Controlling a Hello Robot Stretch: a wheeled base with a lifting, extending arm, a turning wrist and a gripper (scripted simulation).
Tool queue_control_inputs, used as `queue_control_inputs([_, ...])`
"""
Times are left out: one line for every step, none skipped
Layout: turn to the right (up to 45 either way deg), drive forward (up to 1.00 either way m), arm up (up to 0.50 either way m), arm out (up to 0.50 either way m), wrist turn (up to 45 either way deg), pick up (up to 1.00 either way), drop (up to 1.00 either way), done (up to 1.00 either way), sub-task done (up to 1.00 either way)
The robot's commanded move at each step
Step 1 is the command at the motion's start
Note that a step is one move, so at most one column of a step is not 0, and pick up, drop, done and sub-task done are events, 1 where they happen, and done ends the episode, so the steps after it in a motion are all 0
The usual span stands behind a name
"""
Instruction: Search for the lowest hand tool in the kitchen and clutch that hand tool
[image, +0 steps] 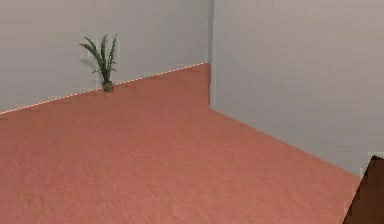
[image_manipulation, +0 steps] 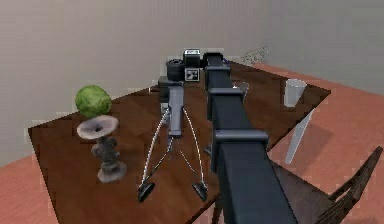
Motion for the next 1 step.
queue_control_inputs([0.0, 0.00, 0.00, 0.00, 45.0, 0.00, 0.00, 0.00, 0.00])
